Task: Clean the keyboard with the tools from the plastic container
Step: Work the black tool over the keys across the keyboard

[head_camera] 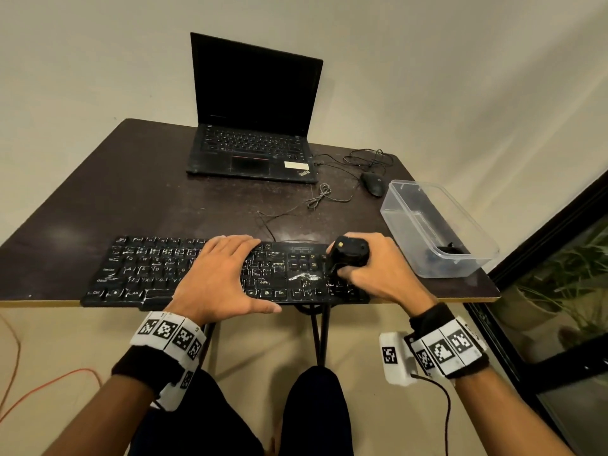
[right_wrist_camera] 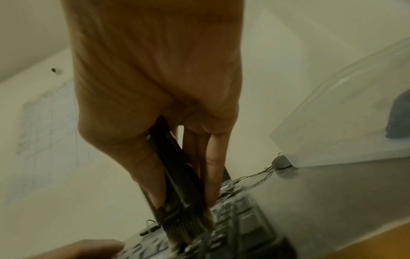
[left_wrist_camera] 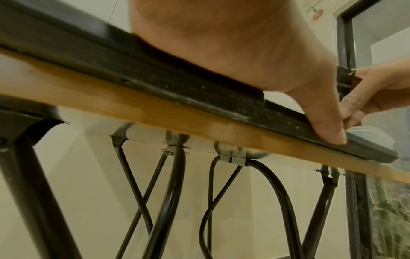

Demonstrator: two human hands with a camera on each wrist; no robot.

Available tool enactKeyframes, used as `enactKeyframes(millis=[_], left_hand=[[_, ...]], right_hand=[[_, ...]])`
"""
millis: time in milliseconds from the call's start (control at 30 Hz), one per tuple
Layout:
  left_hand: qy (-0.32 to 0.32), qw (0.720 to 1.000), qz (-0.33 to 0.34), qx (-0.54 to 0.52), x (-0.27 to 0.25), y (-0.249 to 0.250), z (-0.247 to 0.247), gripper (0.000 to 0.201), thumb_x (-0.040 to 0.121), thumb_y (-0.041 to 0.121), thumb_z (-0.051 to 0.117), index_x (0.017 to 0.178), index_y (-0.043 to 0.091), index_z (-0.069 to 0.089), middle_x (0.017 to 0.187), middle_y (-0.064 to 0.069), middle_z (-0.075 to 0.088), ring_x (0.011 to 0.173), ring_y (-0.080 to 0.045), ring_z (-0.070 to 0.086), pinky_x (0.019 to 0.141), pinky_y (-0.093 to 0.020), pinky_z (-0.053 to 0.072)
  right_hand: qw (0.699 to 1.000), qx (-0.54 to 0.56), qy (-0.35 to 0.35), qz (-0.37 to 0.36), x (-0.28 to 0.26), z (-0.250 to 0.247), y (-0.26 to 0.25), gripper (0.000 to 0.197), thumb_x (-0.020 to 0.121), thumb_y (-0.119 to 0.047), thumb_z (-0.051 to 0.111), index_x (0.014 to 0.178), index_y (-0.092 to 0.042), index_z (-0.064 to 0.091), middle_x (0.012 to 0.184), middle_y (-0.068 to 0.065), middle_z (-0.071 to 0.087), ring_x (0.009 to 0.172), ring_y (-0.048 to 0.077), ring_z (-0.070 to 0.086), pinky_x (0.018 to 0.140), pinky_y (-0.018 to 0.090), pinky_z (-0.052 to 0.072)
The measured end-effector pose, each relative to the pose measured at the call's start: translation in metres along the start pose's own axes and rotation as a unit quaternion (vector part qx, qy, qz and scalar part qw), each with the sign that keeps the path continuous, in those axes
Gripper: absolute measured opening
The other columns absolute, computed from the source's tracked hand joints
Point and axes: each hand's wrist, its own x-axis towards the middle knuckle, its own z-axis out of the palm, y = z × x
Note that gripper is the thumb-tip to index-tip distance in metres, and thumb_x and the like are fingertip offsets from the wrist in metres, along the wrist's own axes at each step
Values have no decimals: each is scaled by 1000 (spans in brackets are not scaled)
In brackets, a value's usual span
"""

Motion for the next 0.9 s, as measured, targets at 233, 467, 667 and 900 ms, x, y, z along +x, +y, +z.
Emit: enactKeyframes(millis=[233, 467, 667, 900], left_hand=[[14, 1000, 6, -10, -1, 0, 1, 137, 50, 109, 50, 153, 19, 44, 153, 6, 47, 141, -14, 39, 128, -41, 19], [16, 1000, 7, -10, -1, -2, 3, 137, 50, 109, 49, 153, 19, 44, 152, 5, 48, 141, -15, 41, 127, -43, 21], [19, 1000, 10, -7, 0, -2, 3, 138, 50, 109, 48, 152, 18, 45, 152, 4, 49, 141, -16, 41, 127, -43, 22], [15, 1000, 8, -4, 1, -1, 3, 138, 49, 110, 46, 153, 19, 44, 153, 4, 48, 142, -16, 40, 127, -42, 21]], right_hand=[[1000, -8, 6, 5, 7, 4, -7, 29, 72, -16, 78, 95, -33, 76, 84, -13, 77, 82, 10, 72, 81, 37, 62], [998, -19, 44, 30, 4, 10, -6, 20, 75, -17, 76, 94, -23, 75, 79, -7, 76, 79, 16, 70, 72, 28, 57], [998, 12, 35, 41, 2, 22, -19, 14, 74, -18, 83, 80, -18, 70, 72, -5, 73, 75, 16, 69, 67, 29, 54], [997, 13, 54, 47, 4, 35, -34, 13, 73, -18, 80, 76, -20, 67, 70, -7, 72, 75, 17, 69, 70, 31, 55]])
